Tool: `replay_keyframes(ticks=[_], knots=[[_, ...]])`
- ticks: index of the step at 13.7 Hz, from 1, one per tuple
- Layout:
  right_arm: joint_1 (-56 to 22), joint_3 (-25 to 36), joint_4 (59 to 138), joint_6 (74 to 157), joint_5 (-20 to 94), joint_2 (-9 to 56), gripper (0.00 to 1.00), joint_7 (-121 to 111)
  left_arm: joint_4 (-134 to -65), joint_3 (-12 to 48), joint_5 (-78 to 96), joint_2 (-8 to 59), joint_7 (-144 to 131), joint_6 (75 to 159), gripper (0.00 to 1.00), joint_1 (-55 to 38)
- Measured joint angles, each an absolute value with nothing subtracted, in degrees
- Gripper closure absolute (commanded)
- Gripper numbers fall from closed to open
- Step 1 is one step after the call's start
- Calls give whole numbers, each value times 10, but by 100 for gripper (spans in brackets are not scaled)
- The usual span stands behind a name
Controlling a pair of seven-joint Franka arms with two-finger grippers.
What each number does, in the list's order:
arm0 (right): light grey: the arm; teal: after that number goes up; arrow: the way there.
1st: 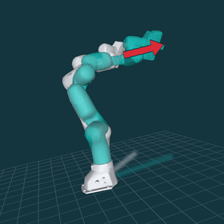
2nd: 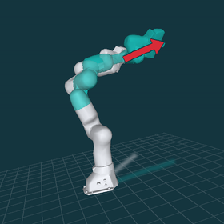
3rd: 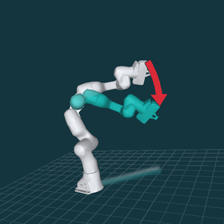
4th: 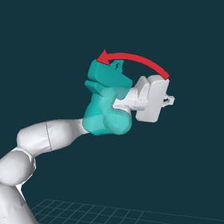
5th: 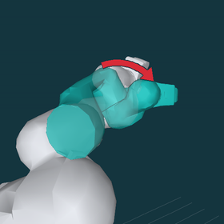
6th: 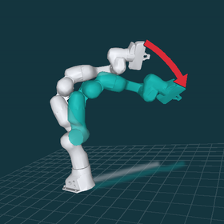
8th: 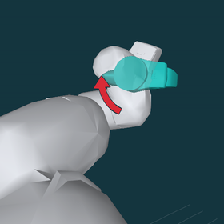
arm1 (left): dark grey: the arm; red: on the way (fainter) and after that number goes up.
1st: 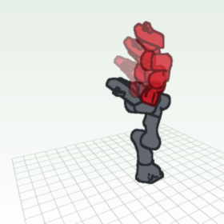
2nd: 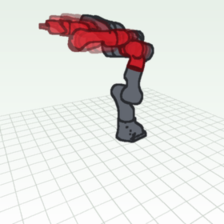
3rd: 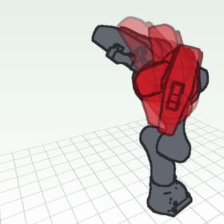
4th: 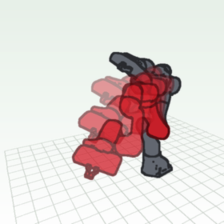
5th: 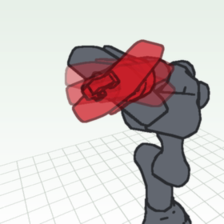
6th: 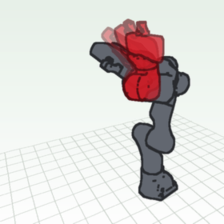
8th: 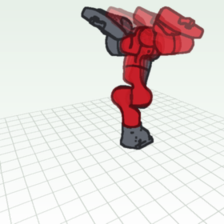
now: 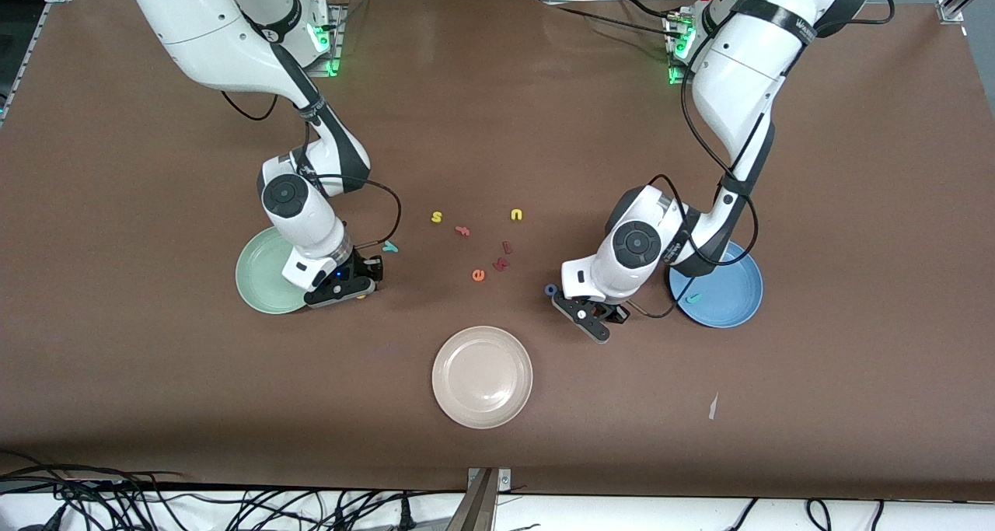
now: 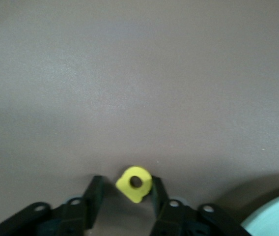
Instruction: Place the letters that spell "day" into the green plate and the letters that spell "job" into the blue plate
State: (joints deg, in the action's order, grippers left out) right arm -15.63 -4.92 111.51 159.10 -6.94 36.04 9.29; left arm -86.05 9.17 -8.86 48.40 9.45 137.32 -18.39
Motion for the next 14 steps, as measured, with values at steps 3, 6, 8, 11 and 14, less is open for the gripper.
replay_keyframes(ticks=[3, 6, 8, 11, 14], knots=[[-156, -49, 1115, 1592, -69, 360, 71, 93, -850, 89, -62, 479, 88, 1351, 100, -143], [-157, -50, 1115, 1592, -70, 358, 73, 92, -843, 88, -31, 450, 58, 1262, 100, -88], [-157, -50, 1115, 1592, -70, 358, 73, 91, -843, 88, -31, 428, 30, 1209, 100, -56], [-156, -45, 1111, 1556, -70, 339, 73, 71, -845, 87, -31, 410, 21, 1138, 49, -10], [-132, -40, 1108, 1481, -70, 288, 73, 11, -869, 88, -26, 409, 20, 1125, 0, 20]])
